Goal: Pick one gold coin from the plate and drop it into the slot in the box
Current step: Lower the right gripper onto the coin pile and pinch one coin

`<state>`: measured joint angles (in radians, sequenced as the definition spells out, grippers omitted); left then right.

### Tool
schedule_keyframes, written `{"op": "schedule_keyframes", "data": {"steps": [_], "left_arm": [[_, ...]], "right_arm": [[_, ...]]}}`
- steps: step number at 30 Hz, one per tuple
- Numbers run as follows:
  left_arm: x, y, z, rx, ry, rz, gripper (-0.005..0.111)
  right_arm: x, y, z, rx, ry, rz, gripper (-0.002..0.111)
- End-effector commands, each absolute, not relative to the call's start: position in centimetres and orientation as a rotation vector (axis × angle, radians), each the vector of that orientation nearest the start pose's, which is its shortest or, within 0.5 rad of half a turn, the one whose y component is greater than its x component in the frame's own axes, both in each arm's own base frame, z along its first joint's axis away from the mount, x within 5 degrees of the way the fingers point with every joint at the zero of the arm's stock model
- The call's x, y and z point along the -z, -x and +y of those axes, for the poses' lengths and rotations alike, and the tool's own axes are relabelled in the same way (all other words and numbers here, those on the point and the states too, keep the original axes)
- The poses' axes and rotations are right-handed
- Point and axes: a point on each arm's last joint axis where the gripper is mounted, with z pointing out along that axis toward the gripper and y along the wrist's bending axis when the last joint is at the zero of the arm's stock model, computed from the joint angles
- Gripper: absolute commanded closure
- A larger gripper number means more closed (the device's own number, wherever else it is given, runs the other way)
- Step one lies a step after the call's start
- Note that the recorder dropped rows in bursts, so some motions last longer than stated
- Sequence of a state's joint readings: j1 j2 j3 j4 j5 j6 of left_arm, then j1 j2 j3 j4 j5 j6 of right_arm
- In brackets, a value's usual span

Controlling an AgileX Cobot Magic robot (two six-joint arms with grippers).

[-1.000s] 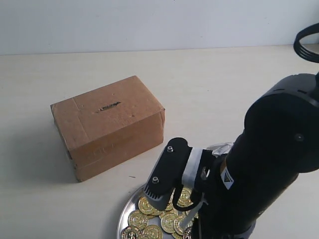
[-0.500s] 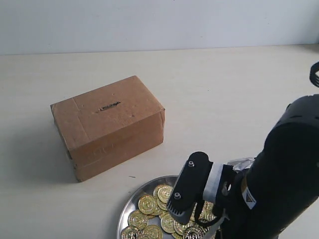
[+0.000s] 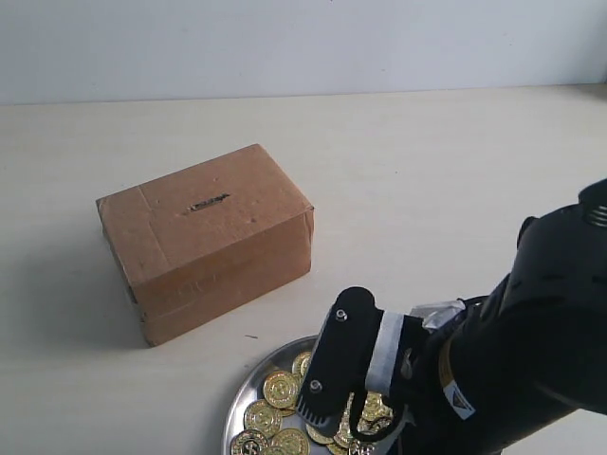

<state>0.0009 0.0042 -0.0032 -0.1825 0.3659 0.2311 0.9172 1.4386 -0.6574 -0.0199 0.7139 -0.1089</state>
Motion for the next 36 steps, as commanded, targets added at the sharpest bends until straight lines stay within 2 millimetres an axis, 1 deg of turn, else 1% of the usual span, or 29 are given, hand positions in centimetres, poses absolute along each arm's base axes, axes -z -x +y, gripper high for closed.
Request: {"op": "schedule_keyframes", "data": {"steps": [1,4,5,17,22,36], "left_arm": [[-18.2,-5.3,-0.6,0.026,-0.092,1.831,0.107],[-18.2,-5.3,-0.6,0.026,-0.092,1.831,0.107],[-18.2,-5.3,-0.6,0.026,-0.092,1.831,0.107],[-18.2,-5.3,-0.6,0.026,-0.092,1.831,0.107],[-18.2,-5.3,-0.6,0.026,-0.092,1.831,0.107],[-18.2,-5.3,-0.6,0.026,-0.092,1.831,0.107]], "right_arm": [[-17.5,-13.5,17.7,-0.106,1.449,2.599,0.053],[-17.5,-14.1,17.2,-0.129,1.353,2.657,0.053],[-17.5,-14.1,17.2,-0.129,1.351,2.658,0.053],[-16.6,-13.7,16.9,-0.133,1.345,2.665,0.053],[-15.6,-13.9,17.0,-0.103,1.367,2.702,0.053],[-14.4,-14.3,17.4,-0.087,1.38,2.698,0.054]]}}
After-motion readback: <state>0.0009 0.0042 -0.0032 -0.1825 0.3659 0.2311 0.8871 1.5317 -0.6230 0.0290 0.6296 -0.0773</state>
